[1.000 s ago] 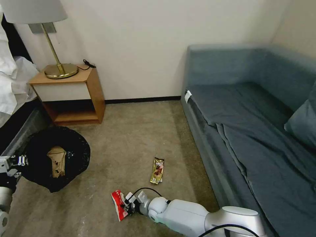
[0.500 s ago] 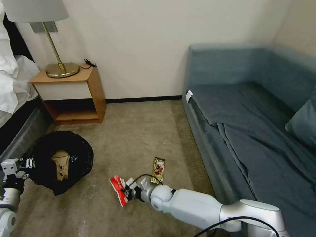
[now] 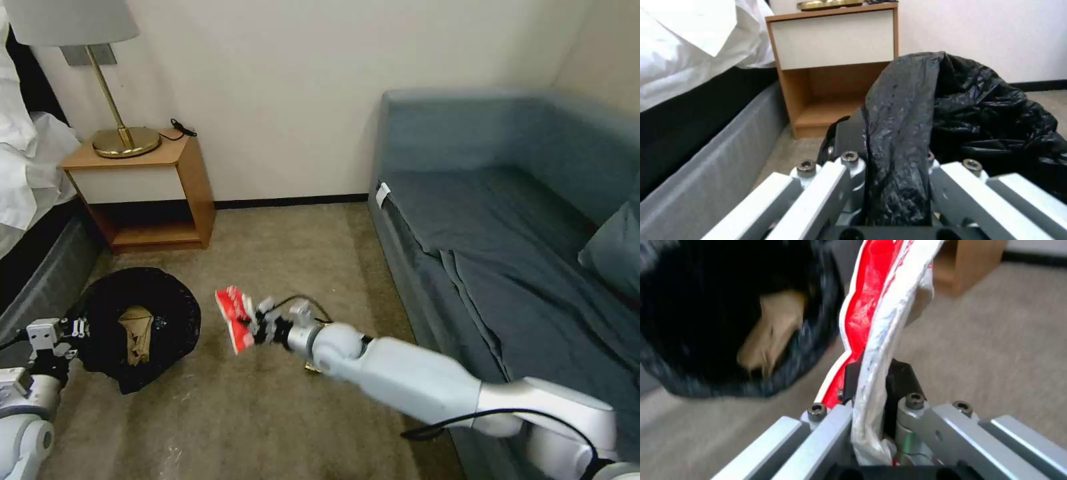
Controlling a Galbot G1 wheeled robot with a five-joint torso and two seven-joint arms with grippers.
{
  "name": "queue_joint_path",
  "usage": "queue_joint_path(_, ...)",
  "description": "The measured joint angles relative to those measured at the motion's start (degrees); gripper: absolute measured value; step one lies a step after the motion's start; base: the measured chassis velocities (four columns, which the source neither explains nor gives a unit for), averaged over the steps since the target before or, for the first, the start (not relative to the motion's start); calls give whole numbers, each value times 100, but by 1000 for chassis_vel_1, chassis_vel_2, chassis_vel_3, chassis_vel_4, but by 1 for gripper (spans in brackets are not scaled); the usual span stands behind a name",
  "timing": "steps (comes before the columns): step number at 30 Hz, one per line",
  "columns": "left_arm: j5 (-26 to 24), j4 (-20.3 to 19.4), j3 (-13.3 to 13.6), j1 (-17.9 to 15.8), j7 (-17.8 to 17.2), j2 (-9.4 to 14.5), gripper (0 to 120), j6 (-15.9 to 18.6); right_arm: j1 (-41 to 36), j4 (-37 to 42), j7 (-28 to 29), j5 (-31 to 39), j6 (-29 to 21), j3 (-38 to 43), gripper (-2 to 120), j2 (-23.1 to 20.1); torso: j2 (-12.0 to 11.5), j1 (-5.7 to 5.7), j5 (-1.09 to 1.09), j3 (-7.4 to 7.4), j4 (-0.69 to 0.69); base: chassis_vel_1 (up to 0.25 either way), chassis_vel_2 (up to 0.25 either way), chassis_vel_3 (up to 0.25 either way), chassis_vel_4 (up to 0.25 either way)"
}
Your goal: Pick up the trash bin, then pick up the garbage on the floor and place it into the trash bin.
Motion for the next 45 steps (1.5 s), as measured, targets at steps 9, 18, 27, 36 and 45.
queue_joint_path(9, 8, 13, 136, -108, -4, -15, 6, 58, 510, 771, 75, 594, -145, 7, 0, 27, 1, 0, -1, 0, 1, 0, 0, 0, 0)
queue_joint_path(18, 42, -50, 299, -231, 19, -103, 6, 62, 990, 657, 197, 1331, -208, -435, 0, 1001, 1, 0, -3, -1, 2, 0, 0, 0, 0)
queue_joint_path(27, 27, -275, 337, -151, 44, -129, 6, 62, 868, -742, 39, 1146, 67, -860, 0, 2018, 1, 0, -3, -1, 1, 0, 0, 0, 0)
queue_joint_path(36, -16, -300, 362, -39, 52, -111, 6, -8, 659, -2502, -342, 406, 481, -1101, 4, 2495, 1, 0, -3, 0, -2, 0, 0, 0, 0)
queue_joint_path(45, -47, -377, 375, 36, 72, -108, 6, -56, 634, -2603, -357, 291, 514, -1120, 34, 2480, 1, 0, -1, -1, 1, 0, 0, 0, 0)
